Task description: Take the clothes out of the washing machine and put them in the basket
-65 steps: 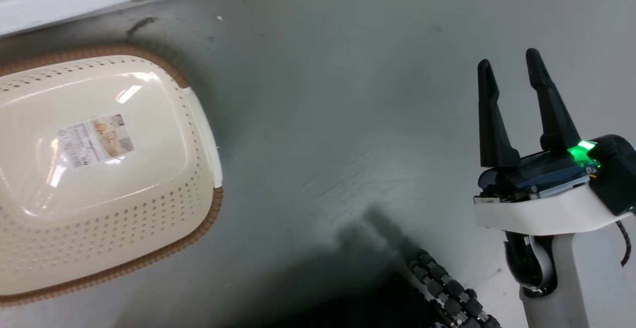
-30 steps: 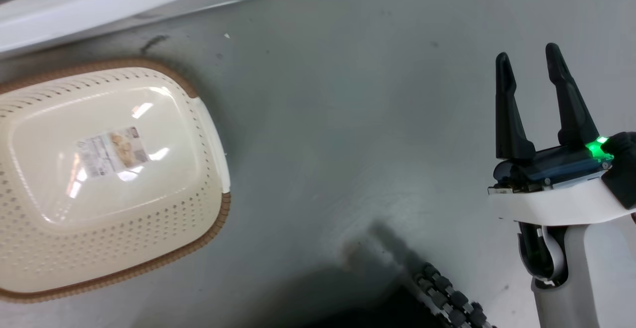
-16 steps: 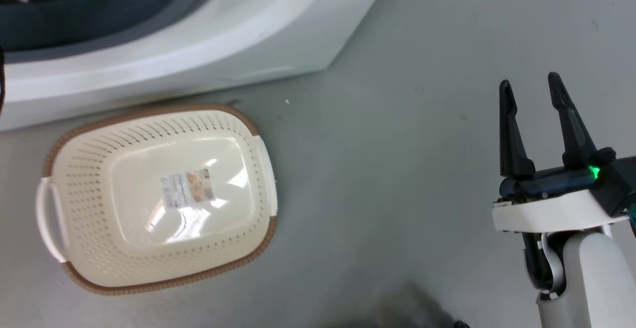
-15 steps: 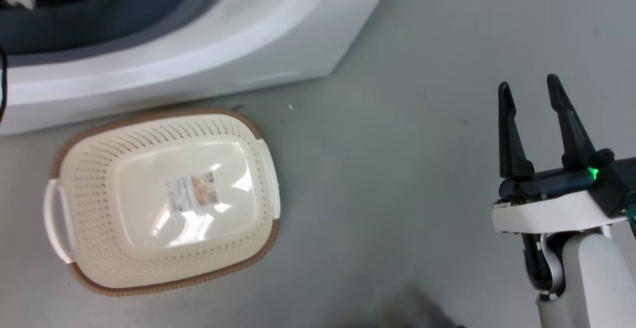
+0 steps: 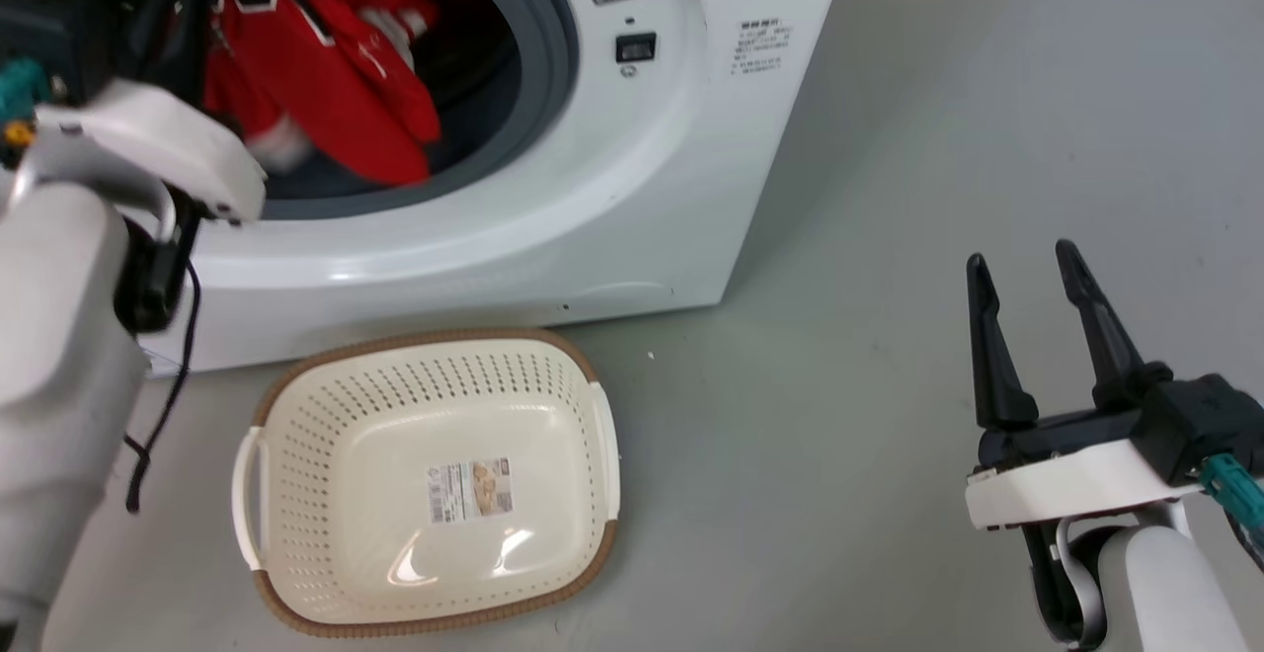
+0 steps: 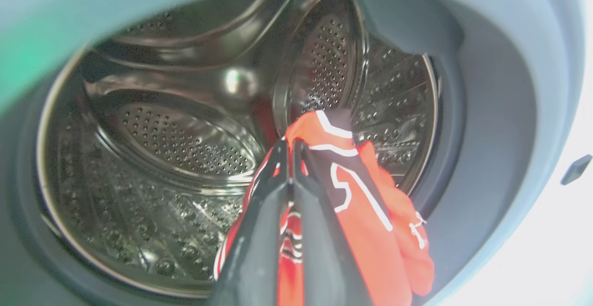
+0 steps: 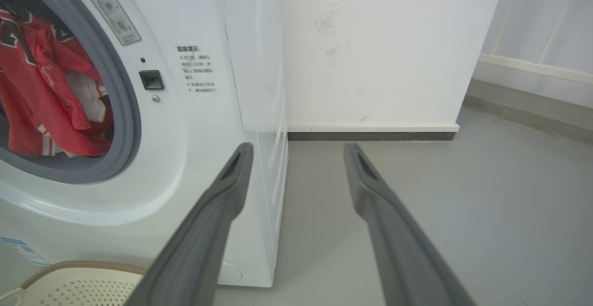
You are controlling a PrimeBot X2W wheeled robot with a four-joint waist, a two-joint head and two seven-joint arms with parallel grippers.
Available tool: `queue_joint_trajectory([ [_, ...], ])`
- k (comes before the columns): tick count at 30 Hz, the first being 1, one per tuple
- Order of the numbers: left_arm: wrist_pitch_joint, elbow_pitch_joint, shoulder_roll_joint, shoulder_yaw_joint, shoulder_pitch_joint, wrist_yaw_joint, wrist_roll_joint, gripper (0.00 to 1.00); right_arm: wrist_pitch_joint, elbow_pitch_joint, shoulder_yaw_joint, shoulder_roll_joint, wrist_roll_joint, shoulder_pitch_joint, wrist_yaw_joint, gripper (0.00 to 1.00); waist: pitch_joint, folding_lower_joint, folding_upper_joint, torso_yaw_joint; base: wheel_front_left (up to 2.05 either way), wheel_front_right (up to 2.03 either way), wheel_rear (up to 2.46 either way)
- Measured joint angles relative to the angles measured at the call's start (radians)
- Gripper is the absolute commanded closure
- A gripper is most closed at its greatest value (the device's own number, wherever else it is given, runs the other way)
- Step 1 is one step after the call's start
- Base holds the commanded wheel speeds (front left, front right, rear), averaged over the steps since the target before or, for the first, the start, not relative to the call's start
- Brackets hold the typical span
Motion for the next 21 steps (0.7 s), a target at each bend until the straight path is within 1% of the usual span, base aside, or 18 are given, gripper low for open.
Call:
queue_joint_trajectory([
  [2,-0.001,-0.1,0.015,0.016,0.069,0.032,-0.007,1.0,0.0,0.006,0.0,0.0,0.0,0.012,0.0,0.0,-0.028,0.0,0.0,0.009,0.0,0.0,0.0],
  [8,-0.001,-0.407,0.068,0.06,0.263,0.148,-0.021,1.0,0.0,0.018,0.0,0.0,-0.001,0.037,0.0,0.0,-0.098,0.0,0.0,0.036,0.0,0.0,0.0],
  [12,0.009,-0.573,0.102,0.075,0.386,0.212,-0.041,1.0,0.0,0.025,0.002,0.0,-0.003,0.05,0.0,0.0,-0.132,0.0,0.0,0.052,0.0,0.0,0.0],
  [16,0.03,-0.687,0.128,0.067,0.498,0.265,-0.046,1.0,0.0,0.027,0.004,0.0,-0.003,0.058,0.0,0.0,-0.149,-0.0001,0.0,0.065,0.0,0.0,0.0],
  [19,0.039,-0.727,0.131,0.052,0.562,0.284,-0.05,1.0,0.0,0.026,0.005,0.0,-0.006,0.063,0.0,0.0,-0.148,-0.0001,0.0,0.072,0.0,0.0,0.0],
  [21,0.041,-0.728,0.135,0.042,0.592,0.289,-0.057,1.0,0.0,0.025,0.009,0.0,-0.011,0.064,0.0,0.0,-0.142,0.0,0.0,0.074,0.0,0.0,0.0],
])
